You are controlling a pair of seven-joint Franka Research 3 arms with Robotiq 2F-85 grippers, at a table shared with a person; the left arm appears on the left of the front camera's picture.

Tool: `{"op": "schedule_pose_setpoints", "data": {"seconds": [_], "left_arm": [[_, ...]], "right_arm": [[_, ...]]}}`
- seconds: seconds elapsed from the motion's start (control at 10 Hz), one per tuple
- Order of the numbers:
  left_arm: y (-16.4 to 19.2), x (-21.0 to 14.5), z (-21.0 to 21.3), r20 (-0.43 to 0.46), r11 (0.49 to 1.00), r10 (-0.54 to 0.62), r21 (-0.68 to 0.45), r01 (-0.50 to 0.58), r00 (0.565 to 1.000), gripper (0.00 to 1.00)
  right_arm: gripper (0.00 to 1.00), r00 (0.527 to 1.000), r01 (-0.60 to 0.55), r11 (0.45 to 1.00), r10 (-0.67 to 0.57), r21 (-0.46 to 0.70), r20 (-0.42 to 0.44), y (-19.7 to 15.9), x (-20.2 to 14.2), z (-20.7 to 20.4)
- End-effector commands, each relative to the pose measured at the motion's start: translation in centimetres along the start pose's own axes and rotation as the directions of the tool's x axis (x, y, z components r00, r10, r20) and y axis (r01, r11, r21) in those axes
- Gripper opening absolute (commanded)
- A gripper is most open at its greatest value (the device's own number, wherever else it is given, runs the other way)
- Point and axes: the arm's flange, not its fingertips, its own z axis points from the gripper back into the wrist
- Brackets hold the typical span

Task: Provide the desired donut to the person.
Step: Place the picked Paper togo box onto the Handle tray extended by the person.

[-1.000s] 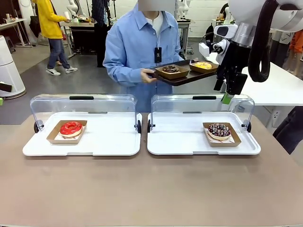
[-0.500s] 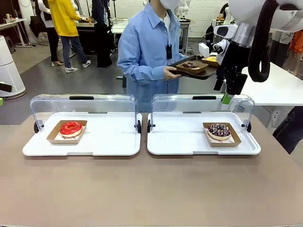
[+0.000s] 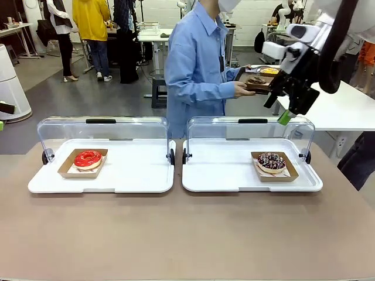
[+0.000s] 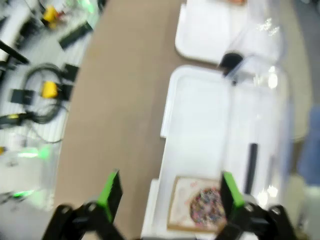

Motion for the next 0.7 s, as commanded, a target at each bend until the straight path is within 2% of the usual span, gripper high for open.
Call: {"op": "schedule_pose_setpoints", "data": {"seconds": [0.0,0.1,0.4,0.5,0.6], "left_arm": [[-0.1,0.2,0.1,0.010,1.000,0.011,0.009,-0.011,1.000,1.00],[-0.1,0.2,0.1,0.010,1.000,0.011,0.009,-0.011,1.000,1.00],[-0.1,0.2,0.1,0.010,1.000,0.011,0.009,-0.011,1.000,1.00],[-0.1,0.2,0.1,0.010,1.000,0.011,0.009,-0.011,1.000,1.00],[-0.1,0.2,0.1,0.010,1.000,0.011,0.009,-0.011,1.000,1.00]], "right_arm": [[1.00,0.974,-0.027,0.999,0.019,0.033,0.227,1.0,-4.3,-0.5],[1.00,0.945,0.037,0.999,-0.038,0.008,0.325,1.2,-6.1,-0.3],[1.00,0.840,0.079,0.996,-0.039,-0.051,0.541,2.9,-10.7,0.9],[1.00,0.799,0.104,0.994,-0.062,-0.037,0.598,3.2,-11.9,1.3],[1.00,0.788,0.146,0.988,-0.090,-0.043,0.609,3.6,-13.0,1.5]]}}
